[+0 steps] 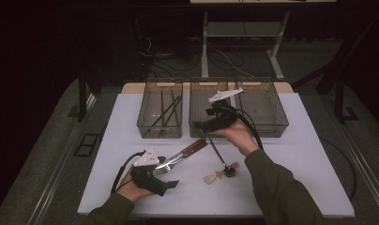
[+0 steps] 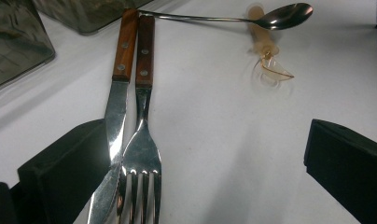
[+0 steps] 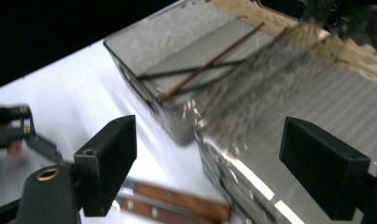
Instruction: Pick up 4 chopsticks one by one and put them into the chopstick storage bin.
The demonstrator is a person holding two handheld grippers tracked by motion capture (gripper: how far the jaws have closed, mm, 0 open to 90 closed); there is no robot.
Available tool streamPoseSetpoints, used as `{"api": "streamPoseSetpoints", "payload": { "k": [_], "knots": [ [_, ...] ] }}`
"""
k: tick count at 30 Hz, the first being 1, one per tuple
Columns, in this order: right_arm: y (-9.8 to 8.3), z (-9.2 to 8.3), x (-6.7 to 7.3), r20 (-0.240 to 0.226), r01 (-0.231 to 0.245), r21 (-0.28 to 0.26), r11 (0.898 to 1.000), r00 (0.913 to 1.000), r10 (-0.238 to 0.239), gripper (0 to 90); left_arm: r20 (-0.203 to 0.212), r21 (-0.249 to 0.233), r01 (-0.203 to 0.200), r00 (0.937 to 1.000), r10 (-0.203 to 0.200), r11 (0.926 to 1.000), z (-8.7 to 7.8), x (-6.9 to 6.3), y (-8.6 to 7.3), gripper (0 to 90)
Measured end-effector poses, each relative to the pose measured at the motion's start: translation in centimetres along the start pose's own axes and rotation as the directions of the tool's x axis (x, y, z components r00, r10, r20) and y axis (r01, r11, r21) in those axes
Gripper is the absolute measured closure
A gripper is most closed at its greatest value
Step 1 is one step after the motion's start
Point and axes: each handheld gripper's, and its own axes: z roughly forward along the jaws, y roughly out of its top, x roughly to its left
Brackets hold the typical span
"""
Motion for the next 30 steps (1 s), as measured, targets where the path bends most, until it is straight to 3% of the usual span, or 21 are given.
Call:
{"api": "streamPoseSetpoints", "payload": {
  "k": [13, 19, 30],
  "knots": [
    [-5.5, -4.1, -1.7, -0.011, -0.038, -0.003, 0.999, 0.9992, 0.038, 19.0, -0.019, 0.0, 0.016, 0.9997, -0.016, 0.9999, 0.0, 0.3, -0.1, 0.0],
    [-7.4, -5.9, -1.6, 0.006, -0.047, 0.007, 0.999, 0.9989, 0.047, 19.0, -0.014, 0.004, 0.007, 0.9999, -0.007, 1.0, 0.0, 0.2, -0.1, 0.0],
    [-10.5, -8.9, -0.9, -0.008, -0.063, 0.022, 0.998, 0.998, 0.063, 19.0, -0.008, 0.009, -0.002, 1.0, 0.002, 1.0, -0.1, 0.1, 0.0, 0.0]
  ]
}}
